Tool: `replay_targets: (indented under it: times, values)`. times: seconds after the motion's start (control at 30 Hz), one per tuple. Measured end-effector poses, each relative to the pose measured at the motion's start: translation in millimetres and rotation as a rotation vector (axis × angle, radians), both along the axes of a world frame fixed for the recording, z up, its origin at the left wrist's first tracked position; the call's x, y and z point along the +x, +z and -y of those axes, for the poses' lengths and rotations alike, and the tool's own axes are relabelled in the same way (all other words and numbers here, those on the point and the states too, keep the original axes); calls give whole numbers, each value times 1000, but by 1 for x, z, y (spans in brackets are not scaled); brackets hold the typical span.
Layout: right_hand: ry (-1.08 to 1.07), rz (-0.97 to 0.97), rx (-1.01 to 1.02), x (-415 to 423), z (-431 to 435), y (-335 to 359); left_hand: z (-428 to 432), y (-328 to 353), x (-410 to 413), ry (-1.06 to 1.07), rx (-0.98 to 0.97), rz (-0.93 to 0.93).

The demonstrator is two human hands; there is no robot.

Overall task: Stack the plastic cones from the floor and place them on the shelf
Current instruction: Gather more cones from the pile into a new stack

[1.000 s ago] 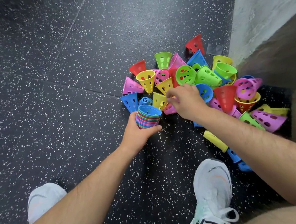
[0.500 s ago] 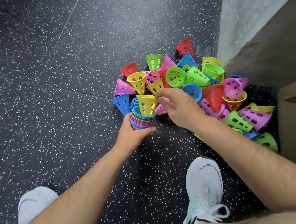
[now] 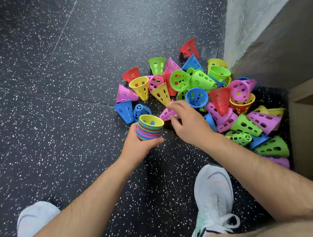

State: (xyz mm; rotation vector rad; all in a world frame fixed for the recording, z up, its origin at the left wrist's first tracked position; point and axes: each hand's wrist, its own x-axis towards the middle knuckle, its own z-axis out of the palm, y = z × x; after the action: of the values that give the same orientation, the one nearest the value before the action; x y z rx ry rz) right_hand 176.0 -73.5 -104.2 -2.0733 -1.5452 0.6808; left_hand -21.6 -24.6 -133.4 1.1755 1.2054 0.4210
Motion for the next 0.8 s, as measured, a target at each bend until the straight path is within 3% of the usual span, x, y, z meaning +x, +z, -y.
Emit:
replay_targets:
  times: [0.43,0.53,0.7,0.8]
  values:
    - [-71,355,-234,10,-22,-10,-5,1,5,-37,16,5]
    - [-64,281,-130,11,-19,-15,-4,1,3,-37,-3,18]
    - [-119,172,249,9,-21,-8,-1,4,0,-11,-26,60]
    - [-118,78,341,2,-29,4,0,4,-5,9,-9,45]
